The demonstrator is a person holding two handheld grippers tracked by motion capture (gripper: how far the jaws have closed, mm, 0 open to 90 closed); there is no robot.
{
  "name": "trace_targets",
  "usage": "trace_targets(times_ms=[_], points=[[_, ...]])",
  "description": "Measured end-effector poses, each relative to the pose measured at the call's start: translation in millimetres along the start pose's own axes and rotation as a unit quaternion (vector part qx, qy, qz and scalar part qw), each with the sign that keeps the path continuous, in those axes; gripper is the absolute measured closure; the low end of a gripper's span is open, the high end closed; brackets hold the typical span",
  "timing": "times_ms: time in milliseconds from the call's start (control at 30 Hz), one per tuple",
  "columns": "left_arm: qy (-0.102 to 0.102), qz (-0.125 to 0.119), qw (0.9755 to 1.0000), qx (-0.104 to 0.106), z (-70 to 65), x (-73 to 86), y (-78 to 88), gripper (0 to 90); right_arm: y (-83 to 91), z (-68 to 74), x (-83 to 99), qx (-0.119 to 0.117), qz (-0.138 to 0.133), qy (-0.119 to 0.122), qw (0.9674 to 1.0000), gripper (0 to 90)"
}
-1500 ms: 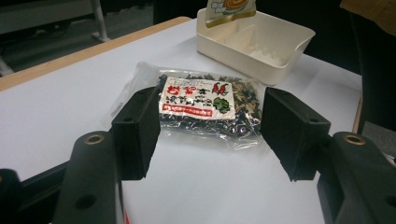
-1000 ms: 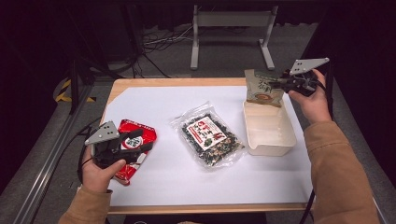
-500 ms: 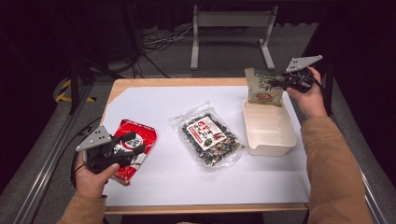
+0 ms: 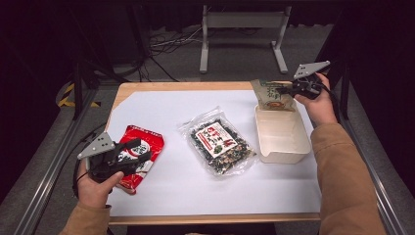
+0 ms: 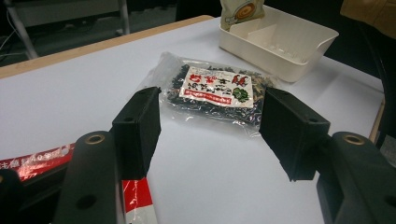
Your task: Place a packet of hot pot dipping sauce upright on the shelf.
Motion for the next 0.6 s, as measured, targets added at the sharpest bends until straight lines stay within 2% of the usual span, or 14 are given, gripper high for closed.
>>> trace_targets(times_ms=[167, 300, 367, 433, 600], points=[[-0.001, 0.001, 1.0000, 0.002, 1.1, -0.8, -2.3, 38.7, -5.6, 0.1, 8.5, 0.001, 0.006, -0.017, 0.9998, 87.1], [-0.008, 0.001, 1.0000, 0.003, 1.9, -1.6, -3.1, 39.7, -7.6, -1.1, 14.0, 0.010, 0.013, -0.028, 0.9995, 83.6], [-0.008, 0.002, 1.0000, 0.005, 1.2, -2.3, -3.8, 40.0, -5.8, -4.0, 18.9, 0.016, 0.011, -0.043, 0.9989, 82.7], [-0.008, 0.002, 1.0000, 0.005, 1.1, -2.5, -4.0, 40.1, -5.1, -4.7, 21.1, 0.018, 0.015, -0.045, 0.9987, 82.6], [-0.005, 0.003, 1.0000, 0.006, 2.0, -2.6, -4.8, 40.1, -3.2, -6.6, 34.8, 0.025, 0.040, -0.062, 0.9969, 82.6]])
Point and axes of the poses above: each handheld gripper's, and its own axes: y roughly backward along the jaws, x roughly out of its underside, z roughly to its left, the point moved 8 cm from there along -y, roughly forward along the jaws, and after that the axes turned 4 degrees about z, right-handed, at the moved point
